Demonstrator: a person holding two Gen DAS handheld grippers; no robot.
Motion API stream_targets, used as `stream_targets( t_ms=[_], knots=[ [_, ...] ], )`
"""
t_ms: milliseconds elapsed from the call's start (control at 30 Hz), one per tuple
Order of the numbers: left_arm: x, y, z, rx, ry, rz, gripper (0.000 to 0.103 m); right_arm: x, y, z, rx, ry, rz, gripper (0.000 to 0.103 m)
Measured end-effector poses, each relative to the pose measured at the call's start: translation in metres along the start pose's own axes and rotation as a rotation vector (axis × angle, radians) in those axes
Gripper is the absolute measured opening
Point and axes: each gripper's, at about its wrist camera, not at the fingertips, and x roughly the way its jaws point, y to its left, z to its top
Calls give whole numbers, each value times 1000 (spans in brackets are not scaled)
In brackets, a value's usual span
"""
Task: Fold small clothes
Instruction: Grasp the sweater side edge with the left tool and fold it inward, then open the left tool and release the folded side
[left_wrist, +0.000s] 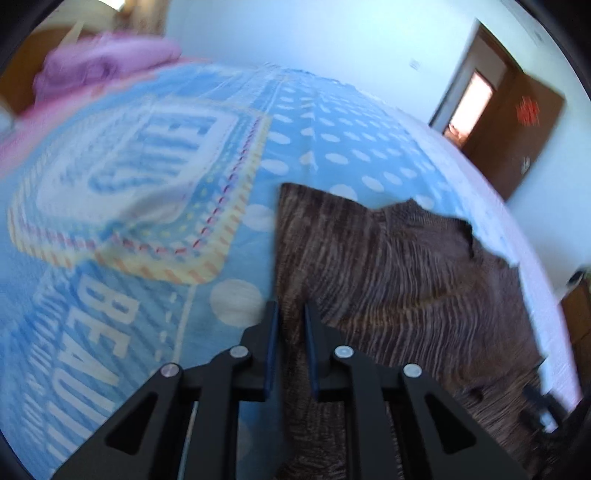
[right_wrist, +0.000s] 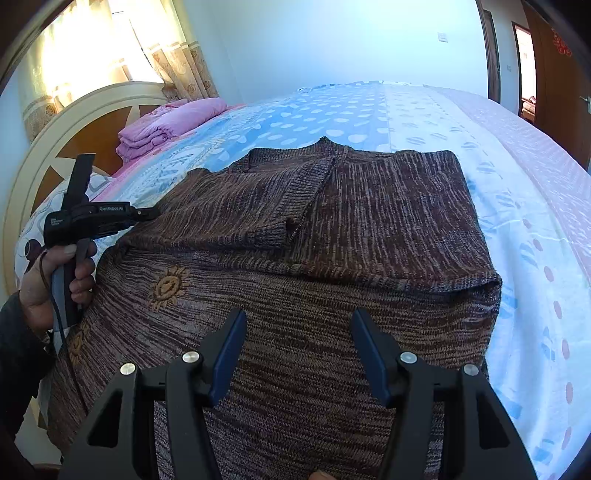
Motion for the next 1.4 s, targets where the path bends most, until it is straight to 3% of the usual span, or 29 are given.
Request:
stream_targets(
  t_ms=[133,233,367,433,467,500,667,767,833,933,1133,1233,1300,1400],
  knots=[
    [3,-17,3,94,7,90,26,2,3,-1,-9,3,-9,62],
    [4,-17,8,91,3,97,29,3,4,-1,-14,4,-14,62],
    [4,-24,6,128,-7,118,40,2,3,-2,-9,0,-10,62],
    [8,-30,4,177,-10,136,34,3,4,-2,-13,1,-15,62],
    [9,-32,4,186,-8,134,15,3,5,-2,-17,1,-19,62],
    [9,-32,5,191,-7,128,9,3,6,-2,-21,1,-21,63],
    [0,-23,7,149,-34,99,7,3,7,-3,-26,3,-25,64],
    [-6,-2,9,52,-38,57,8,3,6,-3,-25,2,-24,64],
    [2,18,7,-46,1,1,9,3,7,-4,-28,3,-27,64],
    [5,25,4,-84,9,-28,11,4,8,-4,-34,7,-27,66],
    [-8,5,0,20,-14,69,18,4,8,-4,-28,6,-18,68],
    [-25,-1,-3,58,-58,116,26,2,6,-4,-22,0,-10,68],
    [-29,-10,-7,127,-69,160,33,-2,1,-5,-6,-4,19,68],
    [-23,-13,-12,184,-68,223,34,-11,-17,4,74,-6,64,68]
  ],
)
